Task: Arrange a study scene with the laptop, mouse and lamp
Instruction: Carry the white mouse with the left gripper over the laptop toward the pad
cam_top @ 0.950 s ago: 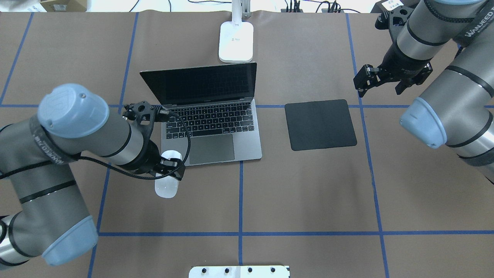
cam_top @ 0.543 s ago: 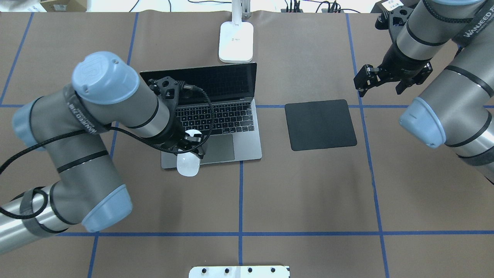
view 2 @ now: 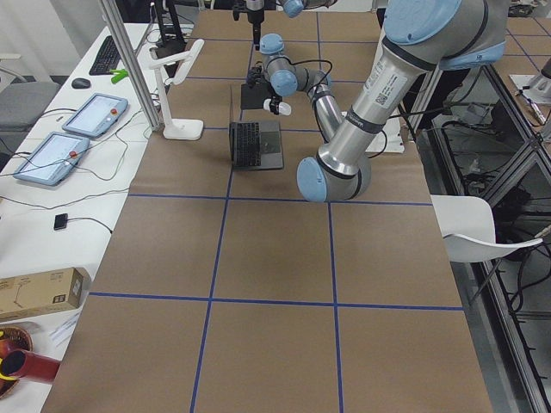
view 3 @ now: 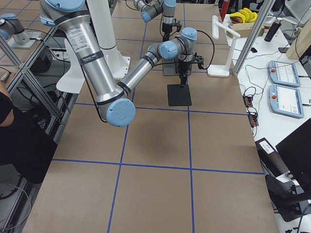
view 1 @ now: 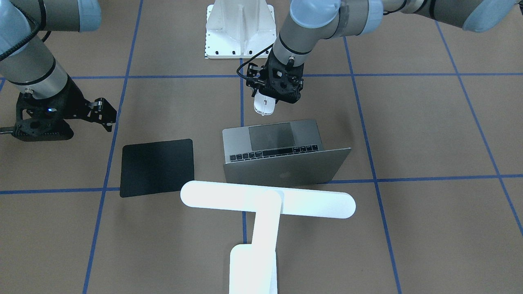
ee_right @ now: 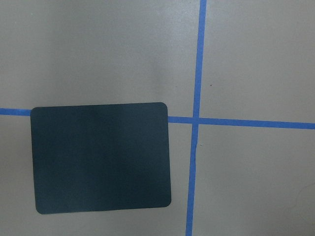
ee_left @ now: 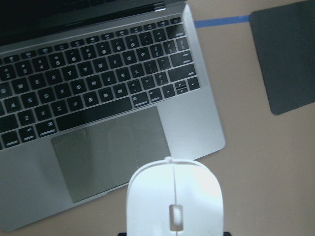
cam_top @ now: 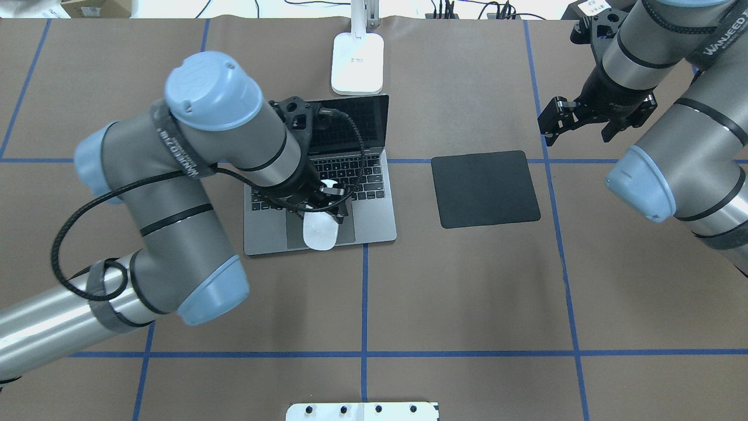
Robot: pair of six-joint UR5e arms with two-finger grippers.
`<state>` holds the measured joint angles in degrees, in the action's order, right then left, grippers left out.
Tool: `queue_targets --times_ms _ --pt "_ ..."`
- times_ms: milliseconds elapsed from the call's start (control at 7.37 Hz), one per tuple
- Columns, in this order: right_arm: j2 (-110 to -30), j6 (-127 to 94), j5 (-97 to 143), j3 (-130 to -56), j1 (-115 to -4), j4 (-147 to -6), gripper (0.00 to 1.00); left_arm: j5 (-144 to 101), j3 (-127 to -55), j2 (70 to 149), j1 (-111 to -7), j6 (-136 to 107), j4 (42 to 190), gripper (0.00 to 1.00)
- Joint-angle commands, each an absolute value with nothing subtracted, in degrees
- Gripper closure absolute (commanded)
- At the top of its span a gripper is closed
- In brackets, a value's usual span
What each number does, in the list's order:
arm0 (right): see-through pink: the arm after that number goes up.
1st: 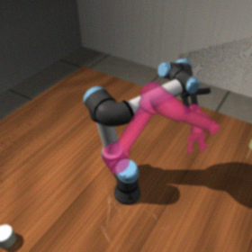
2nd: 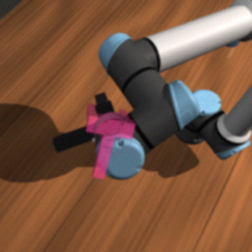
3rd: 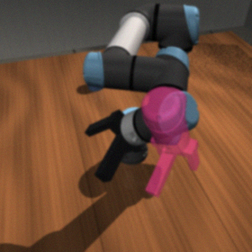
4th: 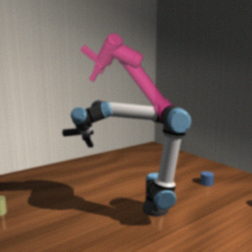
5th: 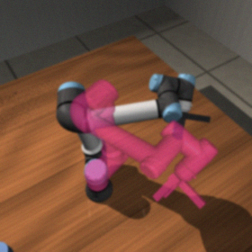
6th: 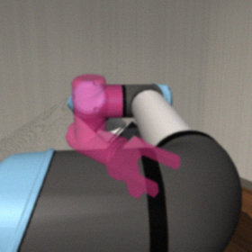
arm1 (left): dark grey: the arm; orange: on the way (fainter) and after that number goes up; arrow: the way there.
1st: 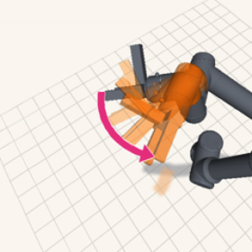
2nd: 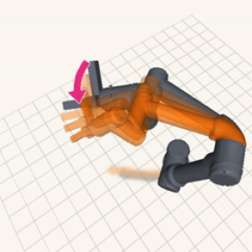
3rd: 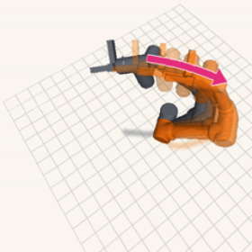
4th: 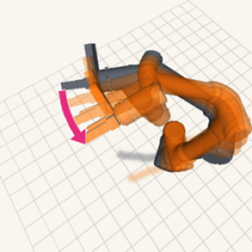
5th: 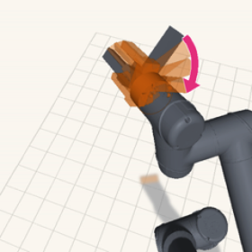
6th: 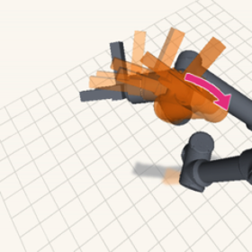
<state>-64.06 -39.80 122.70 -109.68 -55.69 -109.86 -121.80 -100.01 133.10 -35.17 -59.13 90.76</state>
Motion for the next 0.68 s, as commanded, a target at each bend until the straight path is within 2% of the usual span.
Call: queue_targets --times_ms 0,271,543 --pt "-64.2 -39.7 122.7 -109.5 -56.1 -109.9 0.0 -121.9 -94.1 139.1 -35.1 -59.5 90.8 0.35" --pt "-64.4 -39.7 122.7 -109.4 -56.4 -109.9 0.0 -121.8 -91.0 142.2 -35.1 -59.6 90.9 0.35" --pt "-64.4 -39.7 122.8 -109.1 -56.5 -109.9 0.0 -121.8 -84.8 147.3 -35.1 -59.8 91.5 0.35"
